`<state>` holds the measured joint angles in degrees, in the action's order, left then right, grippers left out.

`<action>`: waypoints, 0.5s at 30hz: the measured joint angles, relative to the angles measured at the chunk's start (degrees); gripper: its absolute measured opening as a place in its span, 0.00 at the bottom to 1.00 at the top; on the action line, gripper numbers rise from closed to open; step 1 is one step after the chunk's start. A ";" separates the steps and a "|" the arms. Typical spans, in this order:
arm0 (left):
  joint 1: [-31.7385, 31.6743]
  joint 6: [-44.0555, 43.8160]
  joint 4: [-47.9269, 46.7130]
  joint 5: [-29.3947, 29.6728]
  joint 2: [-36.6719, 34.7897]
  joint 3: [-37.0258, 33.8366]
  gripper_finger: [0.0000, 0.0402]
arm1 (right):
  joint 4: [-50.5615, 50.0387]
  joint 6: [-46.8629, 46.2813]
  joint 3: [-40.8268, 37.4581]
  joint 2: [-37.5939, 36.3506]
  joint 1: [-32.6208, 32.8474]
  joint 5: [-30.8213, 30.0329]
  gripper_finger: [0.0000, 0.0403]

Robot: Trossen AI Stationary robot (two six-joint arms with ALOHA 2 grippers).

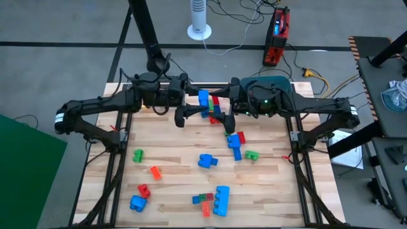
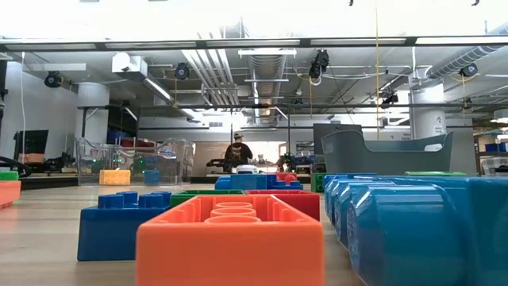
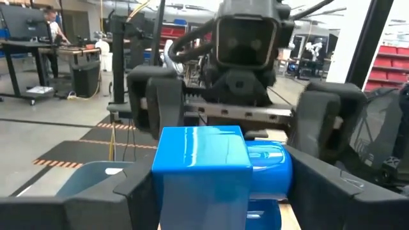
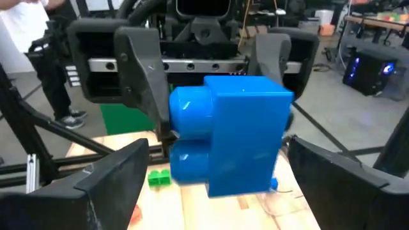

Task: Sort blocks by size
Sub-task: Put the big blue game piece into the blue bin

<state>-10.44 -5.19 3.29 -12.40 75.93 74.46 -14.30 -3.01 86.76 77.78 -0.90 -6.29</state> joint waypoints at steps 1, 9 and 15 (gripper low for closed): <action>0.00 -0.02 0.28 -0.20 0.37 0.06 0.63 | 0.05 -0.09 0.07 0.20 0.02 0.44 0.90; 0.00 0.00 0.64 -1.08 2.91 3.02 0.63 | 0.04 -0.87 0.11 0.81 -0.26 0.27 0.90; 0.00 -0.02 0.72 -2.79 3.95 5.23 0.63 | -0.13 0.63 0.13 0.78 -0.22 0.31 0.90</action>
<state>-10.44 -5.21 4.01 -15.20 79.88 79.68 -14.44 -2.37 86.89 78.56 -1.13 -5.98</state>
